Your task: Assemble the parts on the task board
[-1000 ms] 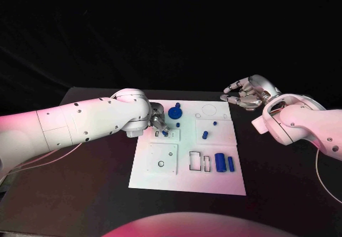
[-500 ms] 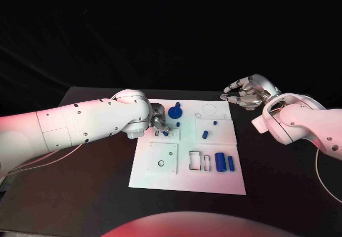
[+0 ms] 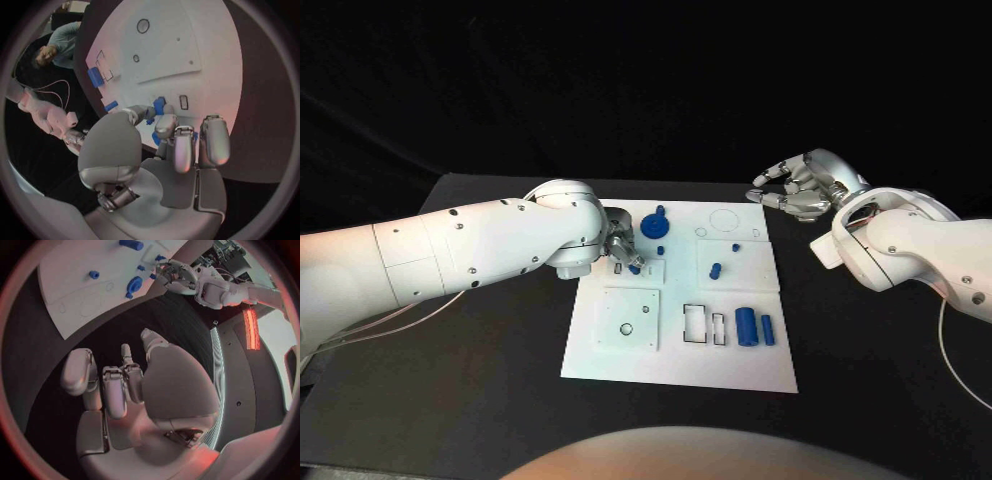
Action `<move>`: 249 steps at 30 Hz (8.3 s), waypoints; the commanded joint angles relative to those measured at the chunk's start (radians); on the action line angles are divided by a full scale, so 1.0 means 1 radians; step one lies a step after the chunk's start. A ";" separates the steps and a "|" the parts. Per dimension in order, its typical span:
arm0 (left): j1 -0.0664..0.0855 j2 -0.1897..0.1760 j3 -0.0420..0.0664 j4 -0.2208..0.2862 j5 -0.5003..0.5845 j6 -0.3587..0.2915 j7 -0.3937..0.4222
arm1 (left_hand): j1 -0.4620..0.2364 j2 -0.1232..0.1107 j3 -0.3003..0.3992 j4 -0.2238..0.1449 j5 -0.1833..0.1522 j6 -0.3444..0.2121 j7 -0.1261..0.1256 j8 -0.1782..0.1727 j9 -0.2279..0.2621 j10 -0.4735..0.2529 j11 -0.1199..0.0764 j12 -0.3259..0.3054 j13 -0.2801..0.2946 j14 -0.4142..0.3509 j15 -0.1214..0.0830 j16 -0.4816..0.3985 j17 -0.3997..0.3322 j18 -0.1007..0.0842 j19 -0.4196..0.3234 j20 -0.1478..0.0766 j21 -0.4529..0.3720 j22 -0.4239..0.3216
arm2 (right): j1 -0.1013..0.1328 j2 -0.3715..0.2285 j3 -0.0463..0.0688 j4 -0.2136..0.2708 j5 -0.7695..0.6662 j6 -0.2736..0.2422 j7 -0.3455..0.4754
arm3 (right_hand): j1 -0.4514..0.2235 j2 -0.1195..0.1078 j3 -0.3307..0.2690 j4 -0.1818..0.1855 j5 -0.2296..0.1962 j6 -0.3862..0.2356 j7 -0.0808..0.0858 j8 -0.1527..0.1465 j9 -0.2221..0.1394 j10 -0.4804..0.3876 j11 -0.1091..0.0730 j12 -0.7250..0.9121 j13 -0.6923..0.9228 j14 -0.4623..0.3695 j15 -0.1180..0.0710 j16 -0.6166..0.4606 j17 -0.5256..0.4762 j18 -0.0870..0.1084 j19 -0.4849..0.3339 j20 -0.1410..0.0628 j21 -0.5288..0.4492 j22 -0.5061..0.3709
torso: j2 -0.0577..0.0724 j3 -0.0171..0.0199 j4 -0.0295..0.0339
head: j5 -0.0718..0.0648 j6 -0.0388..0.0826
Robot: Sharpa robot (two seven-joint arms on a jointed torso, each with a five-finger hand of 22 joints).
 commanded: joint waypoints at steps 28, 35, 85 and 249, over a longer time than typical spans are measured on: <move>-0.001 0.008 0.001 0.002 -0.011 0.046 -0.009 | -0.044 0.013 0.218 -0.212 -0.076 0.014 -0.019 -0.004 0.001 0.009 0.001 -0.012 -0.017 0.106 -0.006 0.004 0.263 -0.020 0.001 -0.006 0.000 0.038 | -0.004 0.002 0.000 0.000 -0.006 0.015 0.006 | -0.016 0.005 0.007 -0.001 0.006 -0.005 -0.003 0.004 0.002 0.002 -0.003 0.001 0.109 0.081 -0.003 -0.001 0.166 0.017 -0.003 -0.002 -0.004 -0.002 | -0.001 0.0009 0.0000 | -0.001 -0.007; -0.002 0.014 0.000 -0.009 -0.002 0.049 -0.017 | -0.087 0.005 0.175 -0.181 -0.133 0.002 -0.027 -0.008 0.005 0.011 -0.002 -0.024 -0.032 0.106 -0.007 0.004 0.263 -0.020 0.001 -0.006 -0.007 0.036 | -0.004 0.001 0.000 0.000 -0.008 0.013 0.007 | -0.017 0.005 0.007 -0.001 0.007 -0.006 -0.003 0.004 0.002 0.001 -0.003 0.000 0.108 0.081 -0.003 -0.001 0.166 0.017 -0.003 -0.002 -0.005 -0.002 | 0.000 0.0008 -0.0014 | -0.002 -0.006; 0.005 -0.013 0.049 -0.002 0.058 0.014 -0.031 | -0.170 -0.022 -0.171 0.080 -0.464 0.036 -0.026 -0.061 -0.031 0.000 -0.001 -0.020 -0.033 0.106 -0.005 0.004 0.263 -0.019 0.009 -0.004 -0.037 0.038 | -0.005 0.001 0.000 -0.010 -0.009 0.006 0.004 | -0.029 0.003 0.006 -0.001 -0.004 -0.012 -0.003 0.004 0.005 0.002 -0.002 0.001 0.109 0.082 -0.003 0.001 0.172 0.015 0.000 -0.002 -0.003 0.001 | -0.004 -0.0001 0.0012 | -0.003 0.005; -0.038 -0.098 0.044 0.043 0.001 -0.006 0.010 | 0.041 0.031 0.273 -0.133 -0.526 -0.031 -0.014 0.024 -0.008 -0.021 0.009 -0.029 -0.067 0.106 0.004 0.004 0.263 -0.015 0.006 0.005 -0.073 0.057 | -0.016 0.009 0.000 -0.028 -0.002 0.029 -0.010 | -0.036 0.006 0.010 -0.002 0.001 -0.014 -0.004 0.009 0.011 0.002 -0.003 -0.001 0.106 0.081 -0.003 -0.003 0.164 0.017 -0.001 -0.002 -0.014 -0.005 | -0.007 -0.0017 0.0052 | 0.017 -0.010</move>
